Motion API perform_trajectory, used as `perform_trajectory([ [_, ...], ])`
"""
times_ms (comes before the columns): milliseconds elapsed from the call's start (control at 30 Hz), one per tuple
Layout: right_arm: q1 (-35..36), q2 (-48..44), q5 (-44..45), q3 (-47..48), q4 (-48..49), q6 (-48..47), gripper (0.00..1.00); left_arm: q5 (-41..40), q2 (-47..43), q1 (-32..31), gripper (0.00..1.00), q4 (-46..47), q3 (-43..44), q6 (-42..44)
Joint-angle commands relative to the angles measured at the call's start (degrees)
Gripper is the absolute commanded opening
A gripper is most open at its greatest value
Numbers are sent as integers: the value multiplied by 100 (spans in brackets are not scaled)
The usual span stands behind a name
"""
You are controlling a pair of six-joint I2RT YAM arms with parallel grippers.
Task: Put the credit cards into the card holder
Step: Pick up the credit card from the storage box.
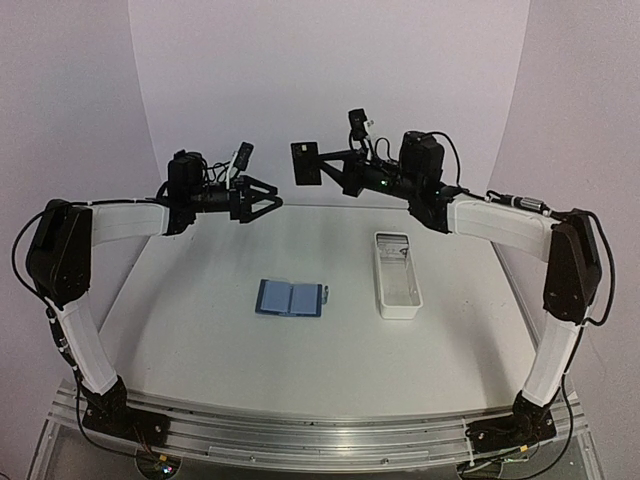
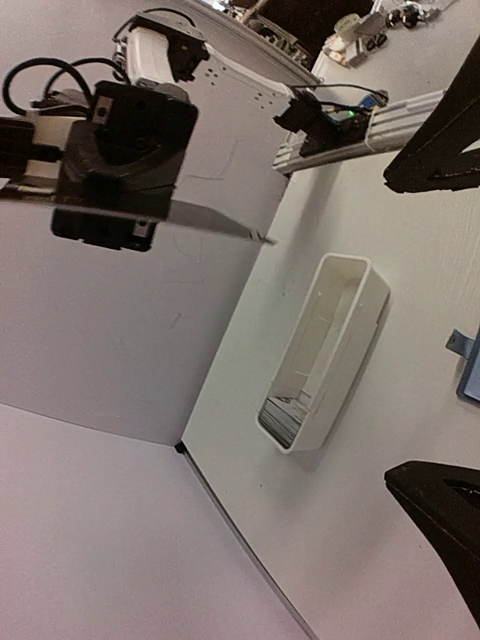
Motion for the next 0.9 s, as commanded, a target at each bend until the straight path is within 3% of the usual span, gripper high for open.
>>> perform_trajectory([
  [0,170,-113,-175,-221,1717,1294,0,377,-81,-6,94,1133,385,-1247],
  [133,277,-4,-264,-227,1969,1444,0,454,-68,-54,94,1543,453,-1791],
  [433,315,23,-227,-339,1972,1381,0,1041,-78,-195,80,2540,464,-2685],
  [567,315,-5,-210,-379,1970,1304,0,1329,-121,-200,80,2636,327,-2622],
  [667,323,87,-366,-313,1970,1423,0,1065,-93,-208,80,2420,453,-2539],
  [733,347,135,-413,-297,1968,1465,0,990,-10,-211,78,2399,586,-2620],
  [867,414,291,-506,-248,1971,1547,0,980,134,-231,61,2598,742,-2850],
])
